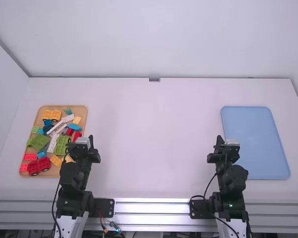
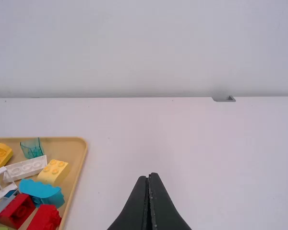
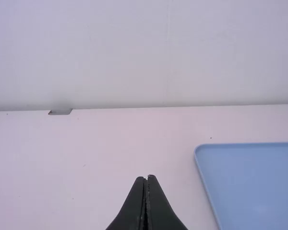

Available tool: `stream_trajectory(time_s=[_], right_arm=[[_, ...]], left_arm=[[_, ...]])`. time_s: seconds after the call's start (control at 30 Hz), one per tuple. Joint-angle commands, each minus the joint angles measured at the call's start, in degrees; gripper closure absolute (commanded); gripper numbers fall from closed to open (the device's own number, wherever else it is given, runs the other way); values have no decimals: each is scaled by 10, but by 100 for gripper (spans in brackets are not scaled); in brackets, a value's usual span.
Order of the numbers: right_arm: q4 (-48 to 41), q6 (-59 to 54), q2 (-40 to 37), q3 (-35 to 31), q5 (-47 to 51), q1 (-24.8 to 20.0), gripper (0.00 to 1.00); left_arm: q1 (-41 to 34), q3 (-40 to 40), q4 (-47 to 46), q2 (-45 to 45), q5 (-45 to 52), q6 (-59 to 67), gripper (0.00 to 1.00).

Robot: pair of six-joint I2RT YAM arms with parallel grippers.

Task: Assemble lego blocks to make yellow taxi

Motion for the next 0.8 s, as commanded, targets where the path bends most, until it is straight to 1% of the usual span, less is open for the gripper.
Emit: stream_trajectory(time_s=[0.0, 0.3, 0.6, 0.77], right_arm=[[0, 1, 0, 0, 0, 0, 100], [1, -4, 15, 13, -4, 0, 96], [3, -14, 68, 57, -16, -1, 87], [7, -20, 114, 92, -25, -2, 79]], left_arm=[[0, 0, 0, 0, 0, 0, 100], [-1, 11, -1, 12, -3, -1, 96], [-2, 54, -6, 62, -23, -5, 87], [-3, 88, -3, 109, -50, -10, 79]])
